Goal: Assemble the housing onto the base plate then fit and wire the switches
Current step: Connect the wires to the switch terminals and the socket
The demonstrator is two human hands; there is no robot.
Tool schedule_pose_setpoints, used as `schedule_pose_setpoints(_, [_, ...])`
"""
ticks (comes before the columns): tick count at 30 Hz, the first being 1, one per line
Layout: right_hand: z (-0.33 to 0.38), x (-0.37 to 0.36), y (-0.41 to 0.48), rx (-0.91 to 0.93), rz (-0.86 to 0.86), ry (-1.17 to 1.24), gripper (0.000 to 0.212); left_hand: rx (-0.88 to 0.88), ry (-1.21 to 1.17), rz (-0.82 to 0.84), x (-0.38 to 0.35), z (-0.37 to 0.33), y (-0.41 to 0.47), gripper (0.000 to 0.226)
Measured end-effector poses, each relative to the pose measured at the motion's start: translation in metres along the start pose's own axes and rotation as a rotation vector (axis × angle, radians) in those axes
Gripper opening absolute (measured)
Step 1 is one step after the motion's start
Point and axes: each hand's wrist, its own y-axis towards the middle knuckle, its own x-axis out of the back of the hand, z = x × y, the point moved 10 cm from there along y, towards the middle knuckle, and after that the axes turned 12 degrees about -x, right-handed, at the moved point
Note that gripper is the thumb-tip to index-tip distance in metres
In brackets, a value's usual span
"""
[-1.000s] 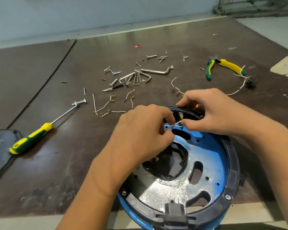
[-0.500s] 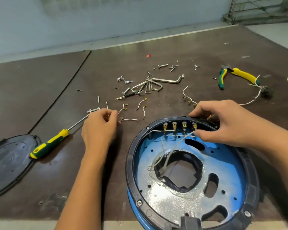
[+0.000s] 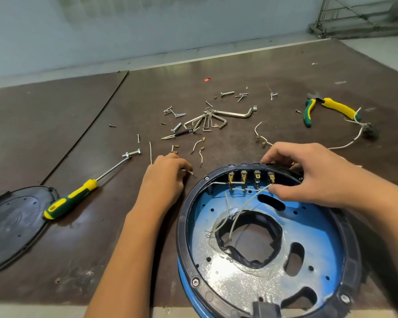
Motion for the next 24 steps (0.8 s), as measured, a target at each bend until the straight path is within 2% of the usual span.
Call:
schedule_pose_setpoints(4, [-0.002,-0.001,0.000,-0.007,0.005,0.004,0.035,0.074,-0.137,-0.106,0.008,0.004,-0.001,0.034])
schedule_pose_setpoints(6, [-0.002,-0.003,0.000,-0.008,0.013,0.007,0.035,0.012,-0.132,-0.090,0.007,-0.007,0.002,0.035])
schedule_pose_setpoints(8, [0.000,-0.005,0.000,-0.003,0.025,0.009,0.034,-0.070,-0.049,0.063,-0.007,-0.020,0.007,0.037])
schedule_pose_setpoints(10, [0.001,-0.005,0.000,0.005,0.025,0.012,0.032,-0.079,0.008,0.276,-0.031,-0.023,0.006,0.048])
schedule_pose_setpoints(12, [0.003,-0.005,-0.001,0.008,0.023,0.012,0.032,-0.069,0.028,0.378,-0.044,-0.021,0.003,0.049])
schedule_pose_setpoints(18, [0.004,-0.007,-0.001,-0.002,0.037,-0.005,0.033,-0.080,0.041,0.226,-0.024,-0.023,0.009,0.037])
schedule_pose_setpoints(24, [0.004,-0.007,0.000,-0.015,0.039,-0.013,0.032,-0.049,0.025,0.044,0.005,-0.026,0.008,0.012])
